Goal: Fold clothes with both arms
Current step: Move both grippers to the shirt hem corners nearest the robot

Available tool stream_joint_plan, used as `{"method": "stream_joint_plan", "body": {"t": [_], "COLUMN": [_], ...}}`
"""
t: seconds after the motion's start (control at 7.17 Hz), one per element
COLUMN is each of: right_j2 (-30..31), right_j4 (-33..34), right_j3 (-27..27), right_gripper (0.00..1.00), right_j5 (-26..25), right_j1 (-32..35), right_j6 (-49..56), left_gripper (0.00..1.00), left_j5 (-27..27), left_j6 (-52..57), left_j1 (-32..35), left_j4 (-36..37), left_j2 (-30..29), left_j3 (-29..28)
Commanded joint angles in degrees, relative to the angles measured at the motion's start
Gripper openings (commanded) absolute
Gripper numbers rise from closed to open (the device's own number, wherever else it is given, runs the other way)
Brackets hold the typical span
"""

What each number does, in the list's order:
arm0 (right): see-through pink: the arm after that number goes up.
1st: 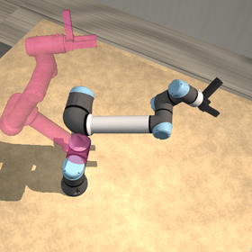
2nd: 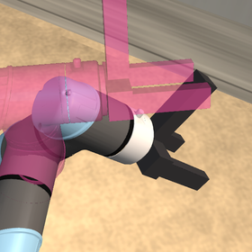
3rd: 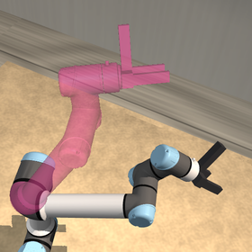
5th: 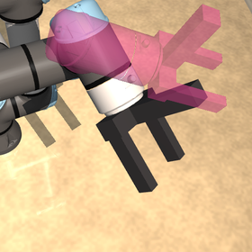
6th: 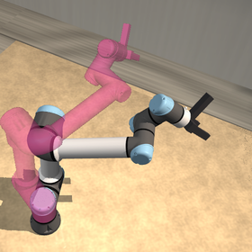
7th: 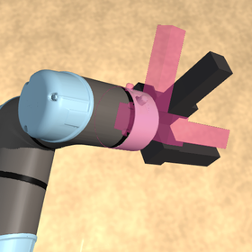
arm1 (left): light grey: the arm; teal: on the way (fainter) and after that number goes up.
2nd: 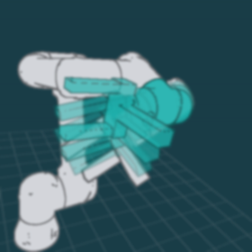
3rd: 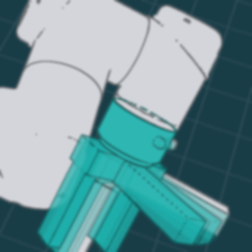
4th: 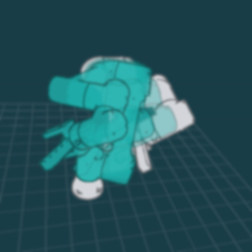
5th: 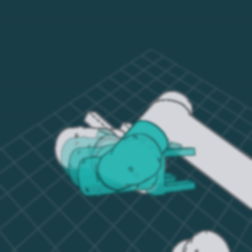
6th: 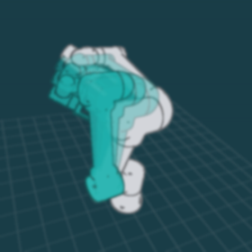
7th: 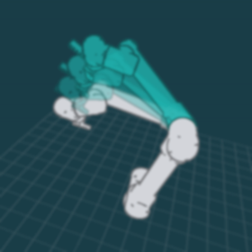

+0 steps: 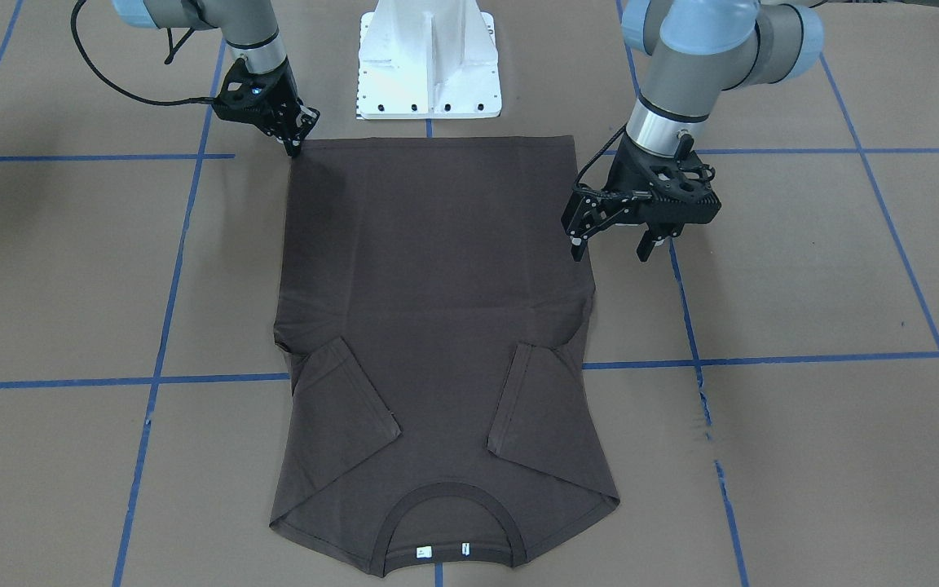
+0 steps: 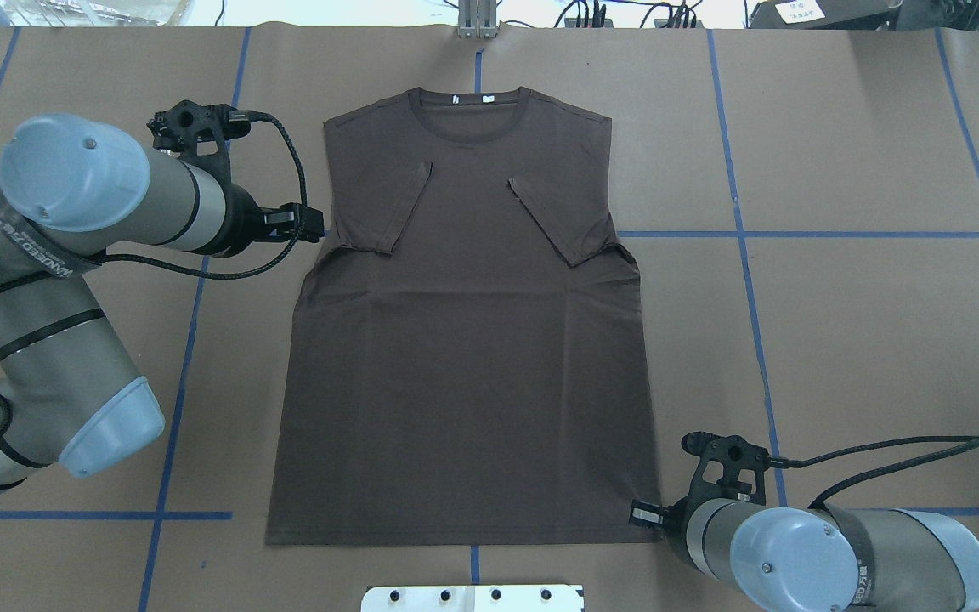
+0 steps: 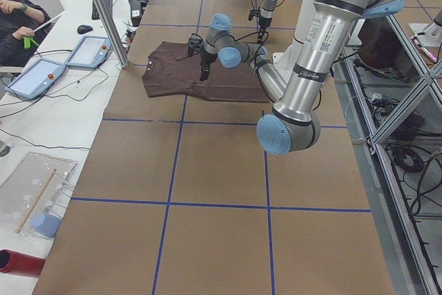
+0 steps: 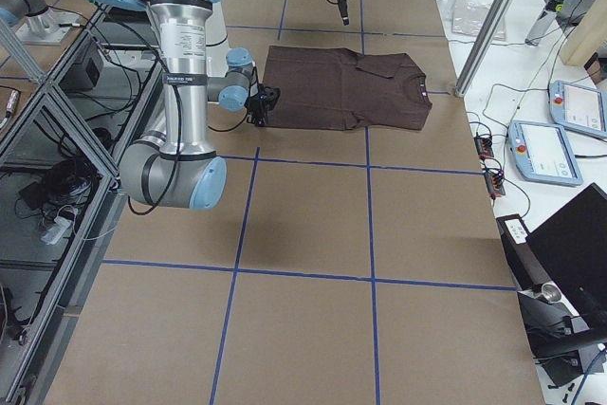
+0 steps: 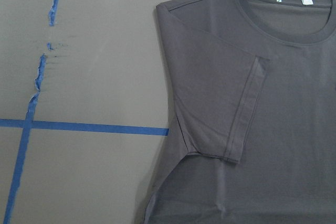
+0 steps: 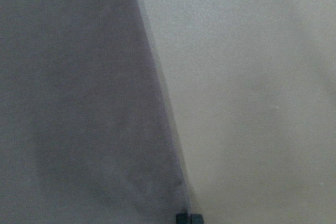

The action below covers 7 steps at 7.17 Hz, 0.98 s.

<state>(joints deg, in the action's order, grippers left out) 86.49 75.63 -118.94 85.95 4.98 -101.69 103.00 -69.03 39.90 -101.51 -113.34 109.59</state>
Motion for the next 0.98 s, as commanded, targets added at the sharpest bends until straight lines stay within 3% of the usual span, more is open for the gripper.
{"method": "stream_joint_plan", "body": {"t": [0.0,0.28,0.42,0.84], "right_j2": [-0.2,0.3,0.0,-0.3], "right_j4": [-0.1,-0.5,-0.7,-0.7], "right_j3": [-1.3,-3.4,-3.7,-4.1], "right_gripper": [0.00,0.00,0.00,0.00], "right_j5": [-0.1,-0.1,0.0,0.1], "right_j1": [0.6,2.0,2.1,2.7], "right_j6": [0.0,0.4,0.4,0.4], "left_gripper": [1.00,1.00,0.96,0.94], "left_j5": [0.1,-1.3,-6.3,-15.6], "left_j6": [-9.5,-23.2,-31.1,-46.6], "left_j1": [-0.7,-9.3,-15.9,-31.2], "left_j4": [-0.9,-1.3,-1.1,0.3], "left_j2": [2.7,9.4,12.6,17.7], "left_j3": [1.0,8.4,11.1,12.6]}}
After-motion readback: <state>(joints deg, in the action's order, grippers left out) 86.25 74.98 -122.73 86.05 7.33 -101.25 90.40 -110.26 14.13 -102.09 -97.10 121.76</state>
